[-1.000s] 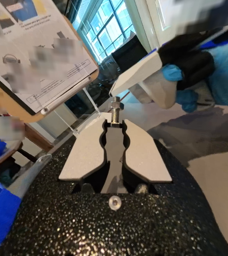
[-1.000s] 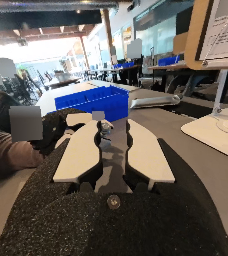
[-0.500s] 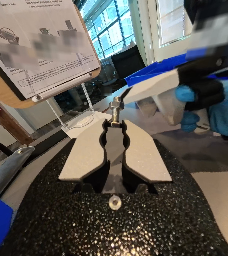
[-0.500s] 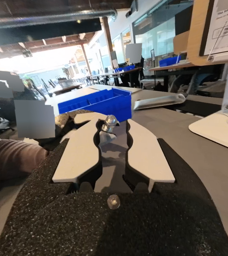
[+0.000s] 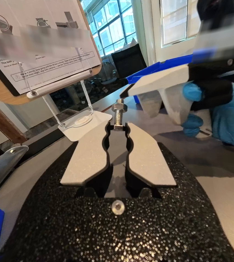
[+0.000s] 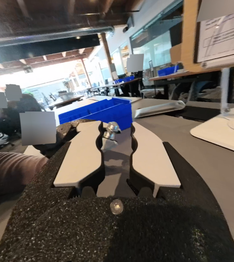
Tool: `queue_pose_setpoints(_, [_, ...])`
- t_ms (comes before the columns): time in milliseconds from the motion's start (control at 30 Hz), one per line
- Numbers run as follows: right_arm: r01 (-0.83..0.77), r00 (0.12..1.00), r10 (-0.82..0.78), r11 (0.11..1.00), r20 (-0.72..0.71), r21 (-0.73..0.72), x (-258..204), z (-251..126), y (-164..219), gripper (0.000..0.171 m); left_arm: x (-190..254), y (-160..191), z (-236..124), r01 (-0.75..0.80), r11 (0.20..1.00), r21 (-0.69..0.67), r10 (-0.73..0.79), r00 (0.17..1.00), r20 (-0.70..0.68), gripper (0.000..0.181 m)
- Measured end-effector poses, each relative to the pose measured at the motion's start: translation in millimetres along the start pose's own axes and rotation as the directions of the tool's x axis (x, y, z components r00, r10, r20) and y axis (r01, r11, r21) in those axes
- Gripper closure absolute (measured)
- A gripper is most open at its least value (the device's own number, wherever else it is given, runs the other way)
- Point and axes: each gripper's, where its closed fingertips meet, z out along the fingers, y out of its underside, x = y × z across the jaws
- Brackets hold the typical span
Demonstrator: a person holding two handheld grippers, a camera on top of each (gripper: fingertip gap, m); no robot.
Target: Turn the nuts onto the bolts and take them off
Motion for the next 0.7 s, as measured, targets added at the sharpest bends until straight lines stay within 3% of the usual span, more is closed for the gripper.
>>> queue_pose_setpoints(100, [0.078, 0.995, -0.083, 0.995, -0.063, -0.067, 2, 7, 12, 0.139, 1, -2, -1, -0.014, 1.000, 0.009, 0.014, 1.000, 0.004, 0.162])
queue_pose_setpoints(167, [0.049, 0.993, -0.054, 0.997, -0.104, -0.055, 12, -2, 13, 0.144, -1, -1, -2, -0.001, 1.000, 0.005, 0.001, 1.000, 0.008, 0.162])
queue_pose_setpoints(300, [-0.017, 1.000, 0.017, 1.000, -0.018, 0.022, 2, 0, 0, 0.135, 1, 0, 0, 0.007, 1.000, 0.000, -0.007, 1.000, -0.002, 0.162])
queue_pose_setpoints(400, [0.042, 0.996, -0.045, 0.998, -0.075, -0.037, 5, 6, 12, 0.138, 1, -2, -1, -0.003, 1.000, 0.011, 0.003, 1.000, 0.003, 0.162])
queue_pose_setpoints(500, [-0.021, 0.993, 0.023, 1.000, -0.120, 0.018, 21, -9, 7, 0.143, -4, -1, -3, 0.027, 1.000, 0.010, -0.027, 1.000, 0.009, 0.162])
queue_pose_setpoints(567, [-0.067, 0.997, 0.070, 0.996, -0.045, 0.054, 13, -6, -1, 0.136, -2, 0, -1, 0.034, 0.999, 0.004, -0.034, 0.999, 0.001, 0.162])
queue_pose_setpoints(633, [-0.038, 0.999, 0.038, 0.999, -0.016, 0.010, 1, 6, 6, 0.134, 2, -1, 0, 0.021, 1.000, 0.007, -0.021, 1.000, -0.007, 0.162])
queue_pose_setpoints(700, [0.002, 0.997, -0.004, 1.000, -0.078, -0.026, 8, 6, 14, 0.137, 0, -2, -1, 0.010, 1.000, 0.011, -0.010, 1.000, 0.002, 0.162])
